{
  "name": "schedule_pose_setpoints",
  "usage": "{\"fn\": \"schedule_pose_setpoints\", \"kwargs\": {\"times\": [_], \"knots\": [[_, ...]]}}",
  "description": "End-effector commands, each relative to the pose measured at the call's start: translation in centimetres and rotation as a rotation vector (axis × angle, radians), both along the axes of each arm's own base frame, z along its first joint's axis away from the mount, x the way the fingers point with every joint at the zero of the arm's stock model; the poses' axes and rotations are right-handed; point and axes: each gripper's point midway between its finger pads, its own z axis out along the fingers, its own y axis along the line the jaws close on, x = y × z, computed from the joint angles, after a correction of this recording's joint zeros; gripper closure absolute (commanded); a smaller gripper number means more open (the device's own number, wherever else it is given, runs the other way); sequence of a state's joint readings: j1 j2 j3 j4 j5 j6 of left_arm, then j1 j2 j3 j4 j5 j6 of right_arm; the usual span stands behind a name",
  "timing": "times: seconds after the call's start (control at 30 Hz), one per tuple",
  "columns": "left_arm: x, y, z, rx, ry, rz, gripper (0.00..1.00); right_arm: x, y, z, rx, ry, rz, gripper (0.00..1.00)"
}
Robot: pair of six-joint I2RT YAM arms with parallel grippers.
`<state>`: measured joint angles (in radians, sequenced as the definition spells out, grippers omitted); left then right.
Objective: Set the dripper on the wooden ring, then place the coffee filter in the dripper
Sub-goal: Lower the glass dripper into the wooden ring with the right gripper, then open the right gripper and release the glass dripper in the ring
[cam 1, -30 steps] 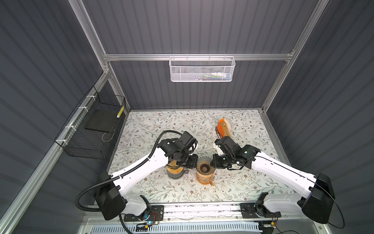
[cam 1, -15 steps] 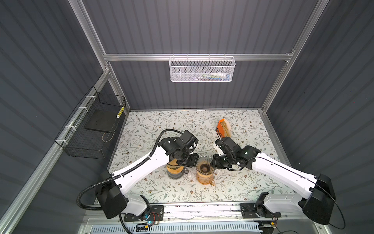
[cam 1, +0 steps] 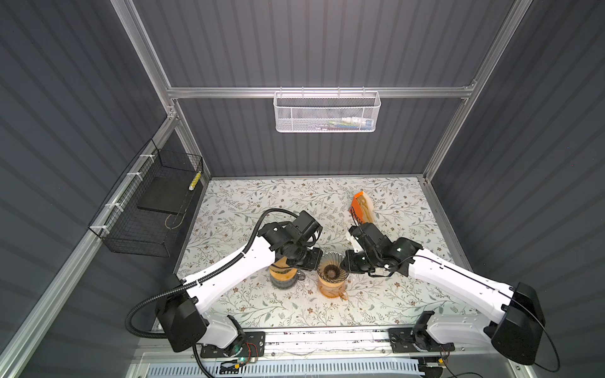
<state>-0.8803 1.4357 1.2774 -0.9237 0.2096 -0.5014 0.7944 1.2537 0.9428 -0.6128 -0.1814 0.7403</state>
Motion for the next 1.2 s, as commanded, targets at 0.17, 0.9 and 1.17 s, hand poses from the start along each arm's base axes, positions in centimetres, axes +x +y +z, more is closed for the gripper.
{"fn": "schedule_pose_setpoints", "kwargs": {"times": [0.17,0.9,1.17], "knots": [[-2.4,-0.5,-4.2,0.065,0.113,-0.040,0.98,-1.9,-3.1,-5.5,-0.196,0.100,-0.020,1.00],[-2.1,-0.4,-4.4,0.072,0.094,-0.013,0.99,-1.8,-3.3,-5.8,-0.223,0.066,-0.021,1.00],[-1.6,-1.4,-2.7,0.015,0.063,-0.007,0.98,-1.3,-3.0,-3.8,-0.192,0.029,-0.028,1.00]]}}
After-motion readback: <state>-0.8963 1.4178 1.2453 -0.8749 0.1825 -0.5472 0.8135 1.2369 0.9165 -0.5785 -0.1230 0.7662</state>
